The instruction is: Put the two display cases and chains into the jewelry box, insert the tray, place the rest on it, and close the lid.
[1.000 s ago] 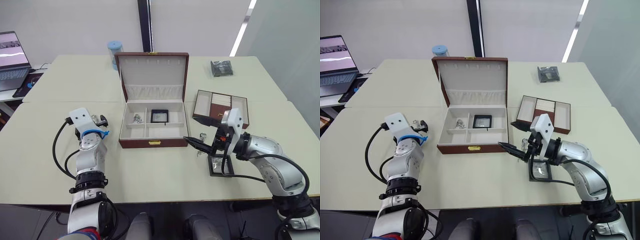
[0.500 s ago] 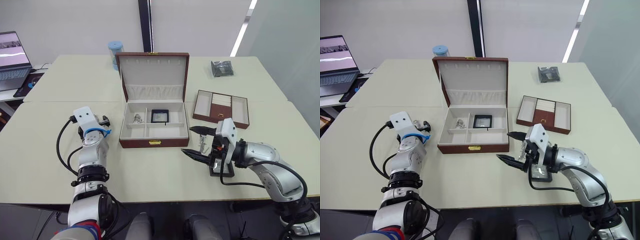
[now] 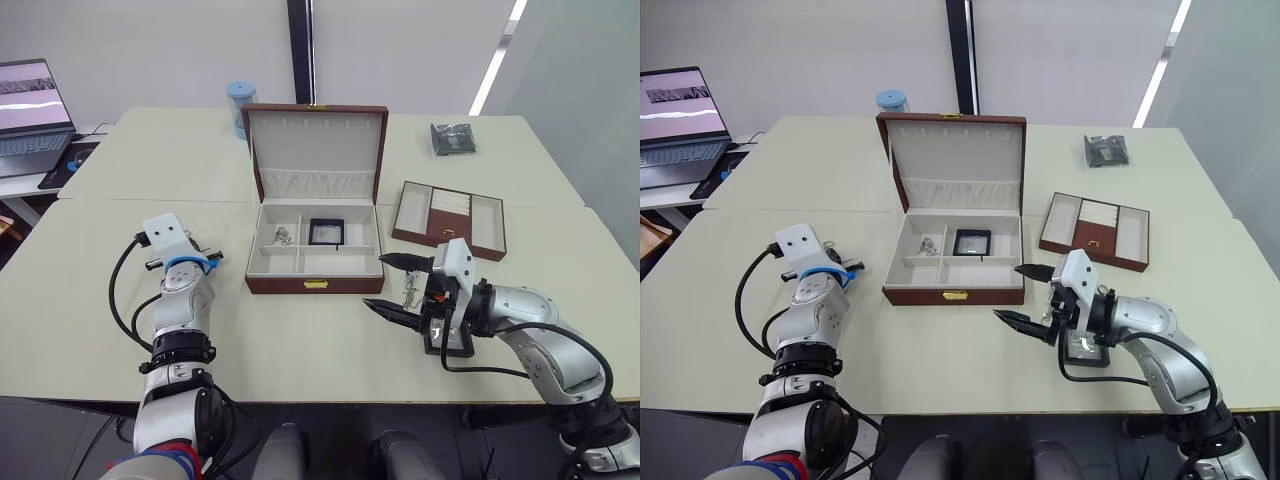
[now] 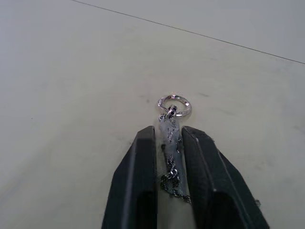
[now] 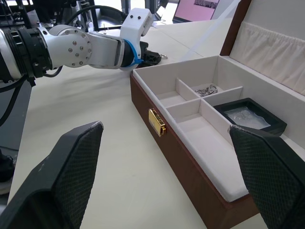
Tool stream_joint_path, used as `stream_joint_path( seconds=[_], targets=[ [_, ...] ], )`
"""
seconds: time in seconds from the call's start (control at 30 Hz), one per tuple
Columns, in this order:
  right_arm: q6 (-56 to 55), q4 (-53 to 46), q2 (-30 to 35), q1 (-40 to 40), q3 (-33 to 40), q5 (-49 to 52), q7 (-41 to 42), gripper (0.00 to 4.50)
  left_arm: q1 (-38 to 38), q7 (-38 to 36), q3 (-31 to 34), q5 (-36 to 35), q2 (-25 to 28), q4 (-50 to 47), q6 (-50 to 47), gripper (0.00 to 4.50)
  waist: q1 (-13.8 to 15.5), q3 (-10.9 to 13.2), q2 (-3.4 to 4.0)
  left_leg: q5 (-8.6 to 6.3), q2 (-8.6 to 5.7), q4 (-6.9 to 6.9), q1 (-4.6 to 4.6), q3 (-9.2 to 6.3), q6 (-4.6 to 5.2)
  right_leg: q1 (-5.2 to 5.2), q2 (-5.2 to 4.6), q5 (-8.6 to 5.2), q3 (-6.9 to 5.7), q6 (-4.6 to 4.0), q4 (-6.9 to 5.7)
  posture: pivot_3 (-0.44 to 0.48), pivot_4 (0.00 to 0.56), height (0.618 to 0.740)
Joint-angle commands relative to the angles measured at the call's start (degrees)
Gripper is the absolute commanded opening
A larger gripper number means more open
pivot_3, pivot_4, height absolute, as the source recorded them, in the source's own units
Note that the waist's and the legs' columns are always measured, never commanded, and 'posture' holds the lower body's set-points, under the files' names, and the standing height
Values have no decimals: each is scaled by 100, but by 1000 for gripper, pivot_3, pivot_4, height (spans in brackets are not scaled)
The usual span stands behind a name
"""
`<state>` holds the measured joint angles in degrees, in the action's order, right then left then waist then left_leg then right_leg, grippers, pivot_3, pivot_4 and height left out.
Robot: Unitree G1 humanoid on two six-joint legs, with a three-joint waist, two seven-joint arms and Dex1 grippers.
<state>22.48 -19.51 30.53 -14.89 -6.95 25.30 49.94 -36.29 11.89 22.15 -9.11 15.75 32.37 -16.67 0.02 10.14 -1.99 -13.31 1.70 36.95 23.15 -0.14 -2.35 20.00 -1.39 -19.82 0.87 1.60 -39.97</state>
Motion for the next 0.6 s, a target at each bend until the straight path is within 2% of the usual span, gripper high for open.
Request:
stream_joint_path(
  seconds=[0.03,0.33,0.47,0.6],
  targets=[
    [-256,10,-46,2,31,-64,46,4500,-15,-28,25,-82,-22,124,30,41,-2,0,0,0,1,0,0,0,0,0,0,0,0,0,0,0,150,740],
    [-341,13,-66,10,49,-120,72,4500,81,-156,94,-157,-20,-53,15,41,-7,0,0,0,1,0,-1,0,0,0,0,0,-1,0,-1,0,150,740],
    [-273,-56,-42,-35,115,-38,78,4500,176,-302,80,-242,60,-480,-178,41,-9,0,0,0,1,0,-1,1,0,0,0,0,1,0,0,0,150,740],
    [-149,-161,4,-123,235,111,89,4500,382,-1035,-136,-403,365,-1228,-602,41,-18,0,0,2,3,-1,1,0,-3,3,1,0,0,0,0,0,150,740]
  ],
)
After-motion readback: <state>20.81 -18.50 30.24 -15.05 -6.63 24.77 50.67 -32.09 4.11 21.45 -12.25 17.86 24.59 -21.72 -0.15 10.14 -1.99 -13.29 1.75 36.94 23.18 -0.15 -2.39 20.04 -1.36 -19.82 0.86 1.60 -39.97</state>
